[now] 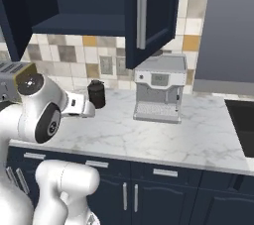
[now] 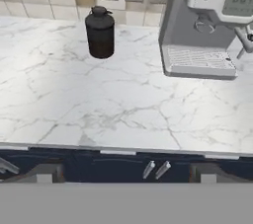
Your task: Close all open cabinet doors.
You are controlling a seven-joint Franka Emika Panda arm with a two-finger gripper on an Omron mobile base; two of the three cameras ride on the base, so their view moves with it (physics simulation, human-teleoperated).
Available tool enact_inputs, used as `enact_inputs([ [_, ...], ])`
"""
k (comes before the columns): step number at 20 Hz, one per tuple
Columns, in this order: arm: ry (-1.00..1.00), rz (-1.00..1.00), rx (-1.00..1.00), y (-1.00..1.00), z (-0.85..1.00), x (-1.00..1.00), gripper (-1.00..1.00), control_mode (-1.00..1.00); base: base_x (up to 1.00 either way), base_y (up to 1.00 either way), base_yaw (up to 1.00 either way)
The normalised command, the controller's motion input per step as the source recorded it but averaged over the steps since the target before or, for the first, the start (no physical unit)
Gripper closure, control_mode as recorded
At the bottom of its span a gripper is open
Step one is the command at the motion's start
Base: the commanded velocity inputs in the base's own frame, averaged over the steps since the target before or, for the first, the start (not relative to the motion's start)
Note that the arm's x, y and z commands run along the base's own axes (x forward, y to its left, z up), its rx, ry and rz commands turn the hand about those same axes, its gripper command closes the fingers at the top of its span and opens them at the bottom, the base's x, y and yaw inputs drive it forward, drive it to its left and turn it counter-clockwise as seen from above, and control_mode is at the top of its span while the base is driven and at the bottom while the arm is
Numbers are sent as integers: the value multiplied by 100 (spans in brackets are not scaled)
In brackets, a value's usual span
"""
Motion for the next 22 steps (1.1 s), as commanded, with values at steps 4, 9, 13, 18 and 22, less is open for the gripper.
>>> enact_inputs([
  [4, -39, 22, -1, -69, -8, -18, -100, -100, 0, 0, 0],
  [9, -37, 25, 0, -89, 0, -8, -100, -100, 0, 0, 0],
  [13, -28, 18, 0, -71, -1, -22, -100, -100, 0, 0, 0],
  [18, 3, 1, 15, -73, -12, 12, -100, -100, 0, 0, 0],
  [22, -2, 1, 17, -95, 0, 19, -100, -100, 0, 0, 0],
])
